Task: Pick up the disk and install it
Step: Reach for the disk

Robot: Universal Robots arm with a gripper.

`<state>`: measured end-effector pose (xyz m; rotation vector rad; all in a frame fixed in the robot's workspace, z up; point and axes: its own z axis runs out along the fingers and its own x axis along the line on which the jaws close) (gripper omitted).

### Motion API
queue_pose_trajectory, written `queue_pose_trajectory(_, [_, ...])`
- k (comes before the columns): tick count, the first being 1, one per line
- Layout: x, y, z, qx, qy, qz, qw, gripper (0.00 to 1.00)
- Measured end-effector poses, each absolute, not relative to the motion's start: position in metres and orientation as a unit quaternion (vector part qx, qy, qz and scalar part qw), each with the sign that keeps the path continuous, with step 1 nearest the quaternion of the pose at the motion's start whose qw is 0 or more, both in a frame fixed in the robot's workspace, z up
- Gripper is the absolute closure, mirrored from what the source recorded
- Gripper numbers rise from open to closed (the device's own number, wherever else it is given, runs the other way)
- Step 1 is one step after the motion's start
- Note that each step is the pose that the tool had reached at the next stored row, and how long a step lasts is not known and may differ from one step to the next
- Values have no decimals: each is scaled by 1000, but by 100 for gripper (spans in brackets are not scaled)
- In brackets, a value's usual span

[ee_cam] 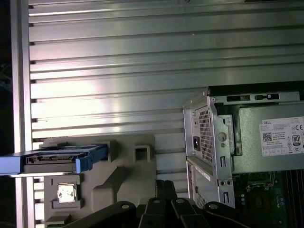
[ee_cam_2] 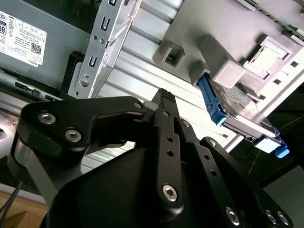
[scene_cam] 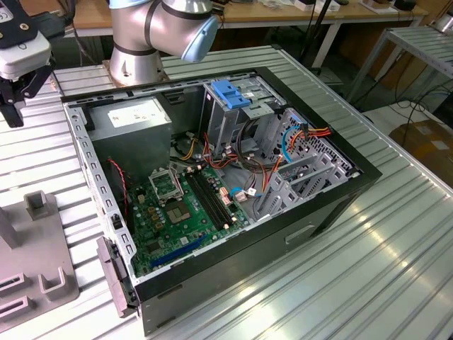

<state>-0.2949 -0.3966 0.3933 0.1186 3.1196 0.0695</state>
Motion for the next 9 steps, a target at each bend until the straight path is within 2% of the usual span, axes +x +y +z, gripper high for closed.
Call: queue_pose_trajectory(9, [-302, -397, 393, 38, 999, 22, 9, 90])
